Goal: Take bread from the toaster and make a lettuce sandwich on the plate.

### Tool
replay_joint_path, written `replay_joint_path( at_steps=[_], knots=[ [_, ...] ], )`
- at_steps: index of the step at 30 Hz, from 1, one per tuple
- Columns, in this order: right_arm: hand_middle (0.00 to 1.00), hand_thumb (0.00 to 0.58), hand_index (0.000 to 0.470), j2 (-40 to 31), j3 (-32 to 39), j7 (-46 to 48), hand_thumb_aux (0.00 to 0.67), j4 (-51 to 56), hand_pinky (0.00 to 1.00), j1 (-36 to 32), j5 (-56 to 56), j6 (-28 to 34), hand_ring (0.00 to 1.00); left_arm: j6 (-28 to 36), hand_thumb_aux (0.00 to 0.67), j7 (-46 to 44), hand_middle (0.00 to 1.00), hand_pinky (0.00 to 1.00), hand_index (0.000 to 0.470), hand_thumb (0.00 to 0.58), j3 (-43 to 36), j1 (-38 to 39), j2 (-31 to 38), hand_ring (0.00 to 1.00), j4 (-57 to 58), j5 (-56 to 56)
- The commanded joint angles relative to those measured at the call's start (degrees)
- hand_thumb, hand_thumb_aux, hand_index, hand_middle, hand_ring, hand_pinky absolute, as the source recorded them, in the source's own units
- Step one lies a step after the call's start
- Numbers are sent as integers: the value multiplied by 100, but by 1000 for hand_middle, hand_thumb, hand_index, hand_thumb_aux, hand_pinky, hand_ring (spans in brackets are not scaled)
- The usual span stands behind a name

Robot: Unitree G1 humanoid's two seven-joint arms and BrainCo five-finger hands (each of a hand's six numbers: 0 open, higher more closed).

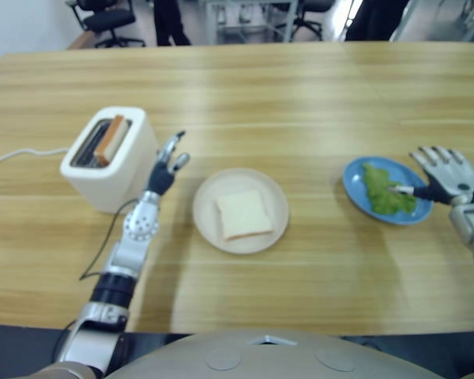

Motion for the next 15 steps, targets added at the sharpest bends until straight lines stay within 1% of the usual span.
replay_joint_path(
  at_steps=[1,5,9,10,11,12,15],
  knots=[
    [0,0,0,127,422,-204,0,732,0,-271,51,-119,0,37,0,-18,0,0,0,0,24,38,-29,0,44,40],
    [0,0,0,315,773,-382,0,1280,0,-464,133,-133,0,35,0,-20,0,0,0,0,-6,19,-70,0,87,57],
    [0,0,0,368,1004,-417,0,1503,0,-590,234,-165,0,43,0,-41,0,0,0,0,-25,10,-92,0,80,77],
    [0,489,278,371,1050,-409,405,1549,0,-624,271,-179,0,46,0,-42,0,0,0,0,-26,16,-96,0,73,84],
    [0,489,278,377,1093,-403,405,1594,0,-661,305,-188,0,45,0,-41,0,0,0,0,-27,23,-99,0,73,88],
    [0,580,460,380,1136,-400,670,1640,0,-697,338,-194,0,42,0,-40,0,0,0,0,-31,29,-104,0,77,94],
    [0,580,460,380,1262,-355,670,1758,0,-797,426,-216,0,38,0,-45,0,0,0,0,-49,32,-118,0,103,110]
  ],
)
